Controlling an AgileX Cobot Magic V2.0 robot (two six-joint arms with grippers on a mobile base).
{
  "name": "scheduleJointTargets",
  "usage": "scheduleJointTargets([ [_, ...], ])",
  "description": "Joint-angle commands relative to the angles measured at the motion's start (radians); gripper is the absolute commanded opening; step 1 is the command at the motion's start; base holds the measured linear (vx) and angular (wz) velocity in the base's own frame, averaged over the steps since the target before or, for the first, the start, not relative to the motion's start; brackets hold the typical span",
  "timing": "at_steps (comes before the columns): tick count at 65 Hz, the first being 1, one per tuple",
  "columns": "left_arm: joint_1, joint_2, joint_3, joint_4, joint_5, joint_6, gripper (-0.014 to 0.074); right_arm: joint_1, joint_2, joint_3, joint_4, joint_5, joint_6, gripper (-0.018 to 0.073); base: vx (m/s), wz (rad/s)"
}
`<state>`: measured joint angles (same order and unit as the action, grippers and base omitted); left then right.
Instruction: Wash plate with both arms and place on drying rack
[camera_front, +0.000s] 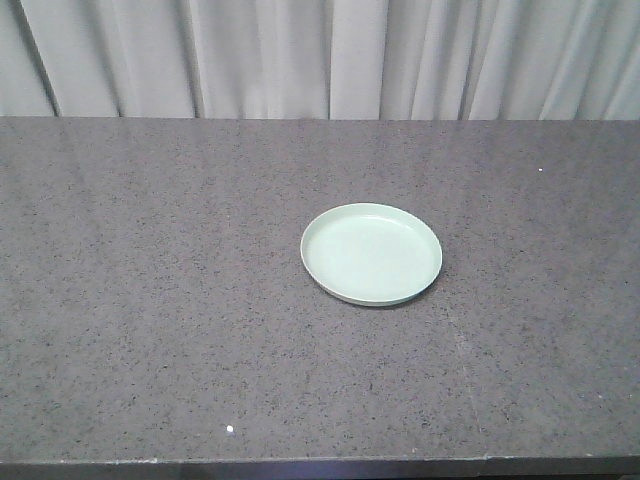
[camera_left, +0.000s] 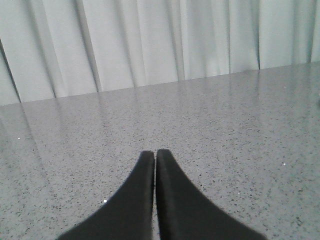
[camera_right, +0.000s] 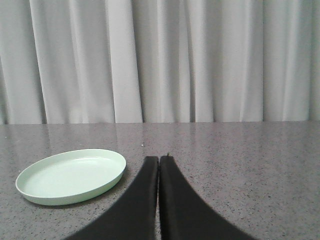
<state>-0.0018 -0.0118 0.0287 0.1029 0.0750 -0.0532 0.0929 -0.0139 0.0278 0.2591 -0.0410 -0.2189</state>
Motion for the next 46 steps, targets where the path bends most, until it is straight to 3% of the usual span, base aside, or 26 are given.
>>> scheduleJointTargets([
  [1, -0.005, -0.015, 0.017, -0.008, -0.075, -0.001, -0.0006, -0.007, -0.009, 0.002, -0.010, -0.070, -0.003, -0.0007, 0.00, 0.00],
  [46, -0.005, -0.015, 0.017, -0.008, -0.075, -0.001, -0.0006, -0.007, -0.009, 0.002, -0.010, -0.070, -0.003, -0.0007, 0.00, 0.00],
])
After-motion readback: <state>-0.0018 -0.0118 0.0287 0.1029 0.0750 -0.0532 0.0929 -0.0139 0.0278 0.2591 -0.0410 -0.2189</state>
